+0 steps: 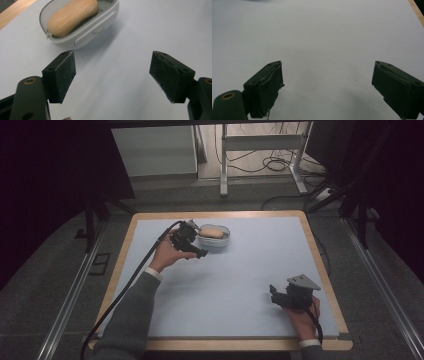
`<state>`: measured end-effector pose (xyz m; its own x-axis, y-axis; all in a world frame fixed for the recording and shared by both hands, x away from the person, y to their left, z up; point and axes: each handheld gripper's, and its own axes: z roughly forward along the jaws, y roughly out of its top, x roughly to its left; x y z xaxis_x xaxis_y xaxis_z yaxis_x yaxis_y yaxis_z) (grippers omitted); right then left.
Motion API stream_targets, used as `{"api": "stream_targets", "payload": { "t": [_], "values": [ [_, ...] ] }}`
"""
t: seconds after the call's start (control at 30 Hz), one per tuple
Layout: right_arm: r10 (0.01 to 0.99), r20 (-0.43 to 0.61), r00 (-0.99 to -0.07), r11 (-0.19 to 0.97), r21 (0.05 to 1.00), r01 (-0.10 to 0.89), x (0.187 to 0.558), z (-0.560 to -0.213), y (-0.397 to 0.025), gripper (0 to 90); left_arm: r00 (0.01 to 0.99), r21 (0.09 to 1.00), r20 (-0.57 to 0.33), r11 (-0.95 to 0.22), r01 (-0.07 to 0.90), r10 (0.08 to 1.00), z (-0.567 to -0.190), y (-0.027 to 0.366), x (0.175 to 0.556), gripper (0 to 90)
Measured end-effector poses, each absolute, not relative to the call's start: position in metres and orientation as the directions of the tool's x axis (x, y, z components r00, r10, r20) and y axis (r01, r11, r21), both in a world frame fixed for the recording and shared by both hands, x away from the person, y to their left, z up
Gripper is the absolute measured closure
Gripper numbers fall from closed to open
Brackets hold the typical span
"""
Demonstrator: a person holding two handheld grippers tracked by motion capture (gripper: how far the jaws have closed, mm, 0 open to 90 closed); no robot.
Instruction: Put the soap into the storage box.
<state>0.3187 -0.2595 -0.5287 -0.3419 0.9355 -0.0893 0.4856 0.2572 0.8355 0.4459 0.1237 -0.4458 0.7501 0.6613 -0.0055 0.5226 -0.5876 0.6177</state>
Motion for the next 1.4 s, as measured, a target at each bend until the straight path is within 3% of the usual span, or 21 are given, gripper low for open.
{"api": "stream_targets", "payload": {
  "t": [0.87, 1.4],
  "values": [
    [0.937, -0.089, -0.337, 0.255, 0.834, 0.490, 0.319, -0.529, -0.259, 10.0, 0.655, 0.692, -0.074, -0.434, 0.577, 0.752, -0.500, 0.201, 0.341, 21.1],
    [0.936, -0.087, -0.342, 0.258, 0.828, 0.497, 0.320, -0.529, -0.259, 10.0, 0.597, 0.689, -0.156, -0.347, 0.637, 0.787, -0.522, 0.224, 0.324, 20.5]
  ]
}}
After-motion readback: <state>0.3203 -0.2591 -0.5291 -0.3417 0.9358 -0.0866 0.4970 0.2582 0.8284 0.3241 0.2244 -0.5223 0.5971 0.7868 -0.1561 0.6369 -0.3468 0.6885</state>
